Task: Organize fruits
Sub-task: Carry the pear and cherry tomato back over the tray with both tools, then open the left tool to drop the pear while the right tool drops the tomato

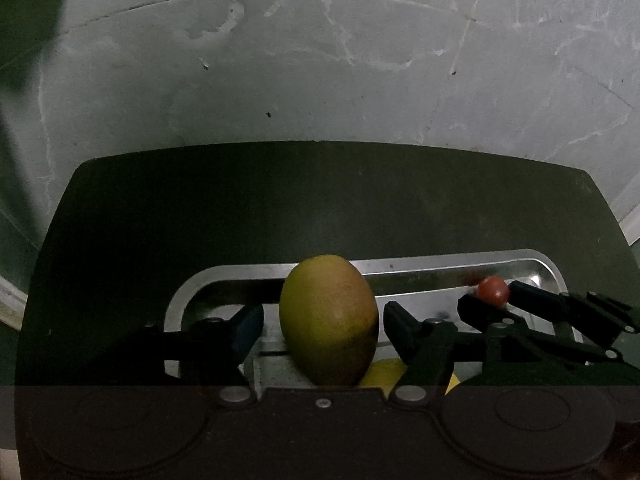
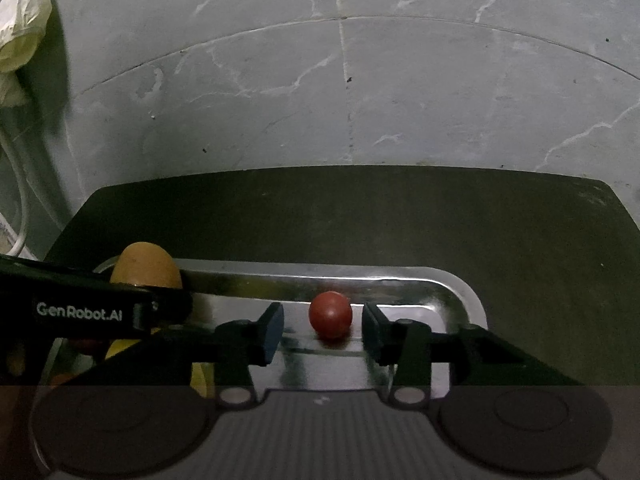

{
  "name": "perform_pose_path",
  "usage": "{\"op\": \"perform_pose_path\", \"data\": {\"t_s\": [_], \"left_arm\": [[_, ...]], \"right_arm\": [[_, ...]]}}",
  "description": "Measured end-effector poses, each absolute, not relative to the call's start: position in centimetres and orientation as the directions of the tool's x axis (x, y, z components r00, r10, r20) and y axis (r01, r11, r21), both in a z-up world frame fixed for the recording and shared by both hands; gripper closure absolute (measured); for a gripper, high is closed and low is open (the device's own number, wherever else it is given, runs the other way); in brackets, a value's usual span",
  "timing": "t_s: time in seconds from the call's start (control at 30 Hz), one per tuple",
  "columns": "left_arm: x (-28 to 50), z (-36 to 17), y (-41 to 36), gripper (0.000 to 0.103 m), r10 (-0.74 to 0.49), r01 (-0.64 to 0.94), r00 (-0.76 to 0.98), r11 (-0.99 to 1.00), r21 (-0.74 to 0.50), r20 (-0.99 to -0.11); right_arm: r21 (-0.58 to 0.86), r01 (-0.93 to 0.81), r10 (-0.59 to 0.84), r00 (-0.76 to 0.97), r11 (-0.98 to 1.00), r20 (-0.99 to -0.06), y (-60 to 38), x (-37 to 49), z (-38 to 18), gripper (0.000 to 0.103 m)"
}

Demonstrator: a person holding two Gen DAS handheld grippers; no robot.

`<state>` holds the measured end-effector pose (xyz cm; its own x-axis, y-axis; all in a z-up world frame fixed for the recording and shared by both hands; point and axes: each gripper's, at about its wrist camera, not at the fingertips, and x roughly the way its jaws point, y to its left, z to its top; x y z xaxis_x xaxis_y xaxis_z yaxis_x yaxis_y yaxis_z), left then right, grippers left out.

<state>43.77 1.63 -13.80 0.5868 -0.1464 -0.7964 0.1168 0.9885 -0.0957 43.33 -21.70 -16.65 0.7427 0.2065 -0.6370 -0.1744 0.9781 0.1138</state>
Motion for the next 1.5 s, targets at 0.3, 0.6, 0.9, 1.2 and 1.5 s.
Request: {"op": "perform_pose_path", "data": {"t_s": [0.3,0.6,0.9,1.2,1.5], "left_arm": [[43.1,-13.0,2.1,0.024,-0.142,0.104,0.608,0.990,-0.100,-0.781],[42.0,-12.1,2.5,0.016,-0.137,0.093,0.629,0.991,-0.100,-0.765],[41.4,-11.7,3.0,0.010,-0.125,0.075,0.647,0.992,-0.100,-0.752],[41.3,-11.7,3.6,0.003,-0.112,0.061,0.666,0.994,-0.096,-0.737],[40.8,-11.3,4.5,0.001,-0.087,0.050,0.688,0.996,-0.073,-0.720]], "right_arm": [[0.116,-0.165,0.201,0.753,0.979,-0.626,-21.8,42.9,-16.2,0.040],[0.122,-0.140,0.185,0.764,0.983,-0.619,-22.2,42.5,-15.6,0.028],[0.120,-0.125,0.173,0.774,0.985,-0.609,-22.2,42.0,-15.1,0.015],[0.112,-0.080,0.132,0.789,0.990,-0.599,-22.0,41.6,-14.6,0.002],[0.118,-0.050,0.110,0.807,0.992,-0.580,-21.7,41.0,-13.8,0.001]]}}
